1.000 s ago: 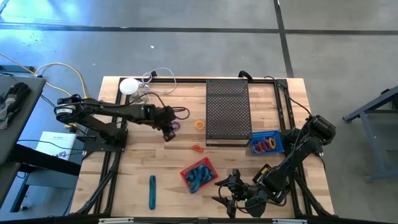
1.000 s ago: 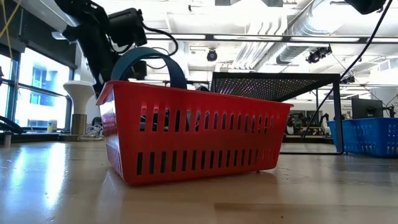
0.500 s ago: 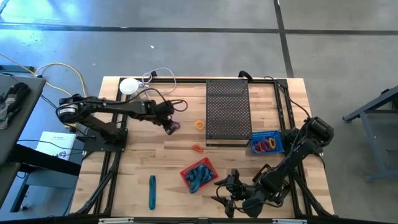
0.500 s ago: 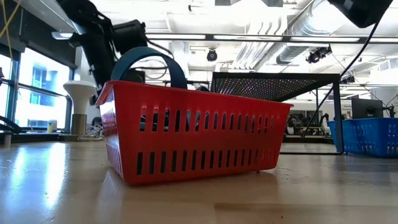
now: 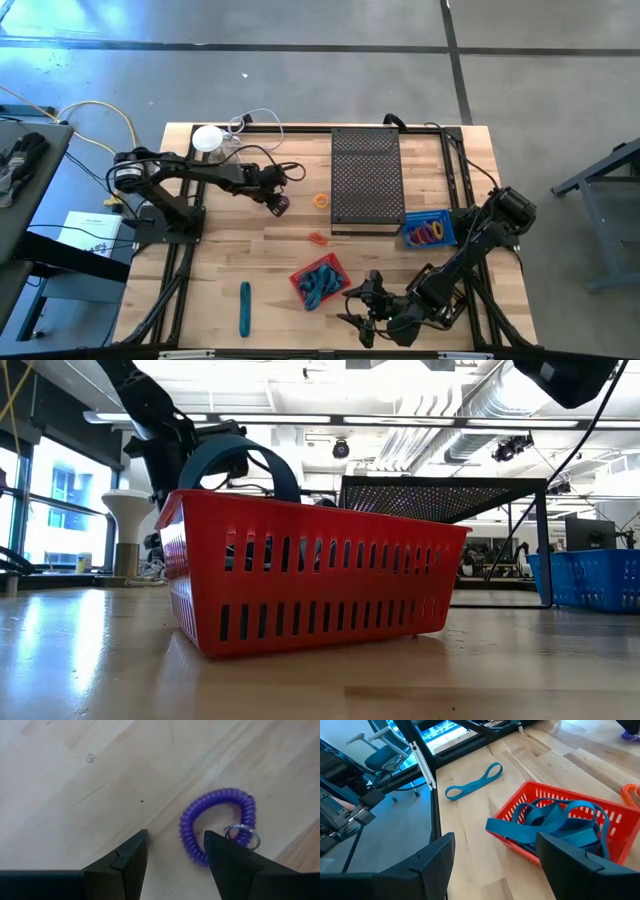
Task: Pick & Place Office Desk Supplies
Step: Put the purple spring keychain into the blue basket
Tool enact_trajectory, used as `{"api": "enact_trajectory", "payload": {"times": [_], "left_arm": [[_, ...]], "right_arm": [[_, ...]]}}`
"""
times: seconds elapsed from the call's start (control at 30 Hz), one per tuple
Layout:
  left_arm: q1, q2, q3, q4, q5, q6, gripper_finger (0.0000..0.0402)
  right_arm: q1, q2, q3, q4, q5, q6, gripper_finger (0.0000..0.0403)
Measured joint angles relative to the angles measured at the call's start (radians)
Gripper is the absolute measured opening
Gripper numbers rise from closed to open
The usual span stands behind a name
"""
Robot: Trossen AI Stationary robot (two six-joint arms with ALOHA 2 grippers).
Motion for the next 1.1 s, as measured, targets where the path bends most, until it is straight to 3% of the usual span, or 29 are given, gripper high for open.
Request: {"api": "enact_trajectory", "payload": {"times": [0.37,0.5,0.7,0.77,0.93,1.03,1.1], "left_arm": [[-0.001,0.029,0.002,0.002,-0.006,-0.05,0.0168],[-0.001,0.058,0.002,-0.008,-0.012,-0.042,0.0126],[-0.001,0.061,0.002,-0.023,-0.036,-0.028,0.0021],[-0.009,0.061,0.002,-0.022,-0.035,-0.017,0.0013],[-0.083,-0.007,-0.003,-0.025,-0.021,-0.003,0.0007],[-0.177,-0.097,-0.004,-0.03,0.015,0.018,0.0004],[-0.25,-0.157,-0.003,-0.016,-0.015,0.018,0.0004]], "right_arm": [[0.0,0.0,0.0,-0.013,0.0,0.005,0.0265],[0.001,0.0,0.0,-0.013,0.0,0.011,0.0265],[0.001,0.0,0.0,-0.013,0.0,0.012,0.0265],[0.001,0.0,0.0,-0.013,0.0,0.012,0.0265],[0.001,0.0,0.0,-0.014,0.0,0.004,0.0265],[0.001,0.0,0.0,-0.015,0.0,0.003,0.0265],[0.001,0.0,0.0,-0.015,0.0,-0.001,0.0265]]}}
